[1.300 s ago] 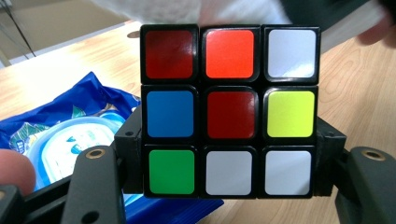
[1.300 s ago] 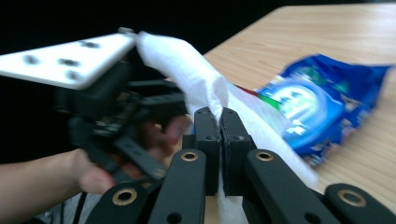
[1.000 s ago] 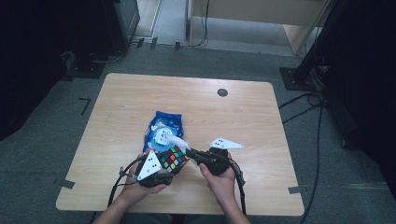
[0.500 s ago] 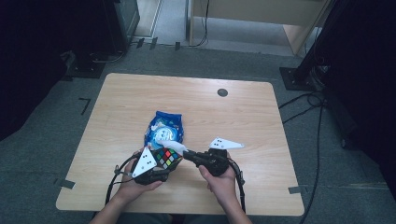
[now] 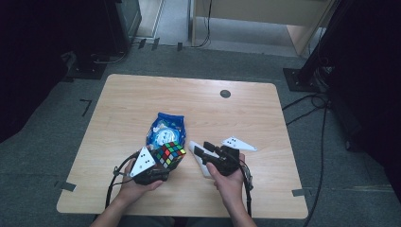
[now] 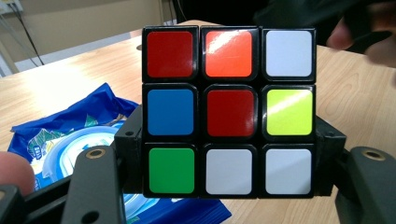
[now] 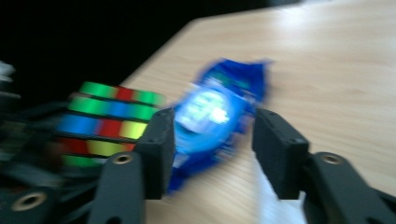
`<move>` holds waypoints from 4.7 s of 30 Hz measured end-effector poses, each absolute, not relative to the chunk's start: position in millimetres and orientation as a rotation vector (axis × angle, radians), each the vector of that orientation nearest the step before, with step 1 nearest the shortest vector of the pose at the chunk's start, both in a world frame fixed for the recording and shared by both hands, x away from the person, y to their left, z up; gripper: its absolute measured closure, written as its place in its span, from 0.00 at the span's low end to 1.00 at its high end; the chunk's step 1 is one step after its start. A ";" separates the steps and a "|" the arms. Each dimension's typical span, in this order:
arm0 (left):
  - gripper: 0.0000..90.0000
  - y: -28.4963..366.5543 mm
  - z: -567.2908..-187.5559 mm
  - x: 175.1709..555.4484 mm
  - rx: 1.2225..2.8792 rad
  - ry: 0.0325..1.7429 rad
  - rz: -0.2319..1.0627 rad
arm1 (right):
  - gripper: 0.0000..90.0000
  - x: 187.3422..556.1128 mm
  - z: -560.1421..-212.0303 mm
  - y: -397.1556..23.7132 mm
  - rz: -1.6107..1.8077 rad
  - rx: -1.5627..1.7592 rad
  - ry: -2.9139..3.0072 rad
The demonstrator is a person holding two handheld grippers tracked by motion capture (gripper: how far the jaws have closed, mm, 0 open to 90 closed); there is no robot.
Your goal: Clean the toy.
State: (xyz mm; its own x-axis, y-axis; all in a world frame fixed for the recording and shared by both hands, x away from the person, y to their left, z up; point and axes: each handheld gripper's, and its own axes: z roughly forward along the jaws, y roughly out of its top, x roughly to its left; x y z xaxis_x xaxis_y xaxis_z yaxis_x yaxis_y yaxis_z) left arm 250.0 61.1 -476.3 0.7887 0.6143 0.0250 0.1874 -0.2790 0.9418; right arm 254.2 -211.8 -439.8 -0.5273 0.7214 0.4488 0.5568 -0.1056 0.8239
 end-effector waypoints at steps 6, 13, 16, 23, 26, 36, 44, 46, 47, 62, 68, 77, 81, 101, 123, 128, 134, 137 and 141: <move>0.38 57.4 -476.1 247.4 1.831 0.615 0.477 | 0.27 243.0 -431.8 -184.0 1.801 1.460 2.044; 0.38 44.2 -476.0 237.7 1.833 0.576 0.516 | 0.32 242.0 -447.4 -159.5 1.770 1.574 2.100; 0.38 43.0 -476.5 236.7 1.831 0.570 0.500 | 0.37 243.3 -452.6 -158.4 1.772 1.621 2.101; 0.36 42.6 -481.9 239.5 1.901 0.530 0.473 | 0.38 247.0 -448.9 -168.0 1.738 1.631 2.116; 0.33 47.3 -484.4 243.4 1.914 0.538 0.470 | 0.38 250.0 -440.9 -183.4 1.758 1.629 2.079; 0.32 49.6 -483.8 244.8 1.934 0.542 0.521 | 0.38 248.9 -438.0 -173.9 1.689 1.525 2.238; 0.23 39.2 -478.4 235.9 1.922 0.489 0.536 | 0.38 249.1 -443.1 -165.5 1.650 1.523 2.311; 0.21 38.5 -476.8 235.0 1.913 0.483 0.533 | 0.38 247.9 -446.0 -159.1 1.611 1.509 2.349; 0.21 38.6 -477.0 235.3 1.913 0.483 0.534 | 0.38 247.2 -447.0 -157.4 1.600 1.508 2.353; 0.35 35.7 -484.6 233.8 1.967 0.445 0.554 | 0.38 249.5 -445.8 -162.6 1.542 1.537 2.336; 0.35 33.7 -485.0 233.5 1.962 0.454 0.545 | 0.38 249.3 -444.8 -163.7 1.526 1.546 2.340; 0.37 37.5 -482.6 233.6 1.931 0.467 0.559 | 0.38 250.5 -443.3 -165.2 1.564 1.528 2.342; 0.37 41.6 -481.7 235.8 1.920 0.481 0.555 | 0.38 250.5 -442.3 -166.8 1.597 1.521 2.337; 0.37 49.4 -477.2 240.3 1.865 0.550 0.533 | 0.34 249.4 -438.5 -169.4 1.696 1.438 2.353; 0.37 70.5 -473.5 251.4 1.825 0.630 0.536 | 0.60 280.6 -511.9 -203.8 0.960 1.502 2.132; 0.37 70.5 -473.3 251.1 1.826 0.625 0.535 | 0.91 279.2 -511.1 -204.8 0.947 1.446 2.160; 0.37 69.6 -474.2 251.1 1.829 0.619 0.527 | 0.98 274.0 -493.4 -214.9 1.177 1.400 2.105; 0.38 66.8 -475.0 250.0 1.837 0.592 0.511 | 0.98 266.7 -476.2 -214.3 1.377 1.327 2.069; 0.38 60.5 -476.7 246.9 1.857 0.567 0.501 | 0.98 256.5 -456.4 -206.0 1.558 1.234 2.060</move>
State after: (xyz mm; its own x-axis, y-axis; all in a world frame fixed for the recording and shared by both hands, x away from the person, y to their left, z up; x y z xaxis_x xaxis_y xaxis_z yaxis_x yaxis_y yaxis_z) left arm 246.9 60.5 -476.7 0.7977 0.5986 0.0725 0.1449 -0.3070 0.9406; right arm 256.5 -206.0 -456.4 -0.5966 0.7587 0.2617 0.4584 0.0545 0.8870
